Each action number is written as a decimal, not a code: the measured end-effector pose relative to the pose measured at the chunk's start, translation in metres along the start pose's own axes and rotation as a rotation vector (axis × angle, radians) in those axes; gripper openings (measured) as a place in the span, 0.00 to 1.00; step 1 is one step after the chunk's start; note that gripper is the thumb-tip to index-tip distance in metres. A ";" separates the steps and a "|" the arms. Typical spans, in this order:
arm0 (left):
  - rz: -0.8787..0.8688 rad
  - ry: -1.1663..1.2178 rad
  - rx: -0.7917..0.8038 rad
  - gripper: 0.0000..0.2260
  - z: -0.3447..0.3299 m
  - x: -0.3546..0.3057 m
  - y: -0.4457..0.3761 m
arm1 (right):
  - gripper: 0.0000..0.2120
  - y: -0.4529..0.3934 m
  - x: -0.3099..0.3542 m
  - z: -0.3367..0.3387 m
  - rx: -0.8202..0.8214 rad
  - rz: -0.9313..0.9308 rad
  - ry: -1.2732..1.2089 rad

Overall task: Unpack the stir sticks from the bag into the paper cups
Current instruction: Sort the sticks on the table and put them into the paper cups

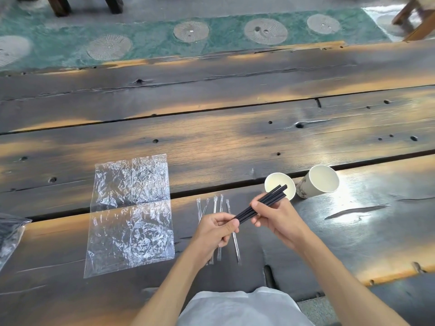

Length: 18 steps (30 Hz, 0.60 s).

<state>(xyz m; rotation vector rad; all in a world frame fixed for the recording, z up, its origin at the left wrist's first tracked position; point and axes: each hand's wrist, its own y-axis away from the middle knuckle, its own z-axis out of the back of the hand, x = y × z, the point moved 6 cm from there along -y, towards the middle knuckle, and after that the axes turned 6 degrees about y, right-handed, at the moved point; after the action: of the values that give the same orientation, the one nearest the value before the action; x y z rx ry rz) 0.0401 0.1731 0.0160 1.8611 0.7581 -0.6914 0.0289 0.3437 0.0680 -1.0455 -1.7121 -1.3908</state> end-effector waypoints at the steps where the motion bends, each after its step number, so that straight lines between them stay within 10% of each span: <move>1: 0.004 -0.039 -0.002 0.06 0.002 0.002 0.000 | 0.05 0.002 0.003 0.008 -0.060 0.021 0.004; 8: -0.120 -0.479 -0.296 0.08 0.044 0.003 -0.008 | 0.03 0.017 0.042 0.110 -0.728 0.218 -0.059; 18: -0.055 -0.728 -0.470 0.13 0.103 0.041 -0.018 | 0.05 -0.010 0.016 0.117 -0.717 0.044 0.278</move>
<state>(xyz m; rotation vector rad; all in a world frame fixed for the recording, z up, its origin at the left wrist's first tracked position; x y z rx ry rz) 0.0394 0.0922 -0.0616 1.0503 0.4337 -1.0394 0.0105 0.4601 0.0553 -1.1661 -0.9885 -2.0760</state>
